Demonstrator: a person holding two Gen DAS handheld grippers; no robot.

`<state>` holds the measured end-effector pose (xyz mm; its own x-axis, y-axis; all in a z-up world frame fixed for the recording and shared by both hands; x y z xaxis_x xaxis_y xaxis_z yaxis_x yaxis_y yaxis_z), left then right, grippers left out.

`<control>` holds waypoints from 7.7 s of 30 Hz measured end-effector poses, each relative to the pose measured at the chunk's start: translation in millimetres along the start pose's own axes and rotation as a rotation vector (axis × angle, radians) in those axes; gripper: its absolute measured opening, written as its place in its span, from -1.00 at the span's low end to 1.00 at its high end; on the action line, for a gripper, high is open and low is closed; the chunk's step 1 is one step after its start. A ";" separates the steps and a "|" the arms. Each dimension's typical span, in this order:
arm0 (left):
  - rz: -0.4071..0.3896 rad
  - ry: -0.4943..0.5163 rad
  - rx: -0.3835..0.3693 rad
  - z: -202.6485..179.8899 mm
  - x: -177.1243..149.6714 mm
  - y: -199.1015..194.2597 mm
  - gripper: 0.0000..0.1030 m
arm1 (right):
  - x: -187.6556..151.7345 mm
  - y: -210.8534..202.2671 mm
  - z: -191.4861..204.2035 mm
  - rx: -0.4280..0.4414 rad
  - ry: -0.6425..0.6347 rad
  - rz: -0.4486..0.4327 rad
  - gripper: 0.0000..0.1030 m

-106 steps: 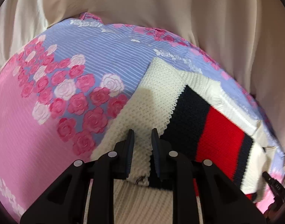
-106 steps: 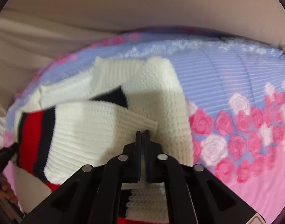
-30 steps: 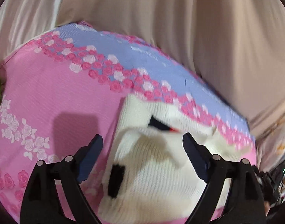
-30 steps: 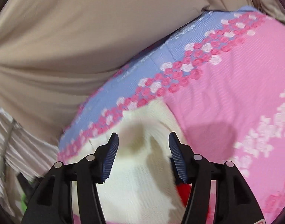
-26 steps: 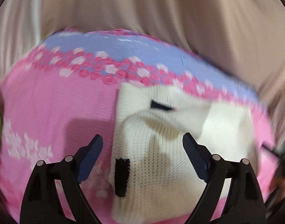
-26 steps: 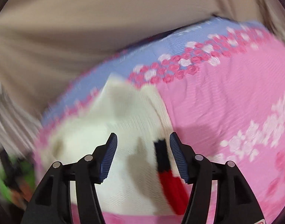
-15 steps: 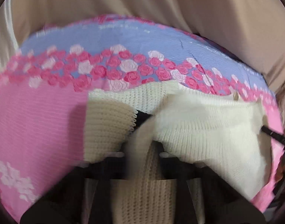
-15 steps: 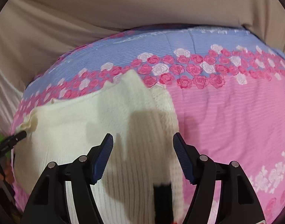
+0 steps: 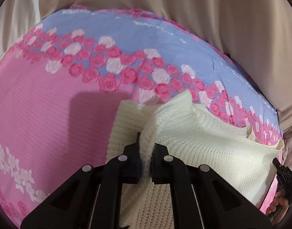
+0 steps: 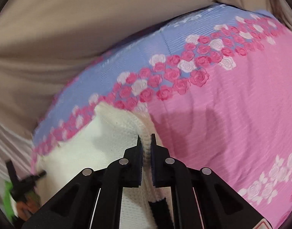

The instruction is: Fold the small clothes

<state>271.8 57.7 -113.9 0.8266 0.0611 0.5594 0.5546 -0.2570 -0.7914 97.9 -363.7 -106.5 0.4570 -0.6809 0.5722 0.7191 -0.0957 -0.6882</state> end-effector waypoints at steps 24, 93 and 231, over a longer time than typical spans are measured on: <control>0.039 0.161 0.063 -38.8 -89.7 -60.6 -0.14 | -156.0 -26.5 99.0 0.045 -0.411 0.260 -0.93; 0.000 0.070 0.141 1.2 -103.4 -91.9 -0.52 | -119.8 -55.6 91.7 -0.032 -0.403 0.106 -0.41; 0.145 0.508 -0.262 -182.1 -188.4 -140.7 0.57 | -122.3 -168.7 8.4 0.031 -0.161 0.207 -0.84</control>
<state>20.7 -93.3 -63.1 0.7072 -0.4452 0.5492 0.3443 -0.4616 -0.8175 -74.9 -258.1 -56.6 0.6719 -0.5591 0.4858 0.6159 0.0576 -0.7857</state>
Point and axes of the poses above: each gripper's, at about its wrist camera, not at the fingertips, and y roughly the way its jaws point, z to its left, x to its top, the point moved 5 cm from there along y, roughly the way its jaws point, and after that the axes turned 10 degrees about -z, right-handed, at the moved point
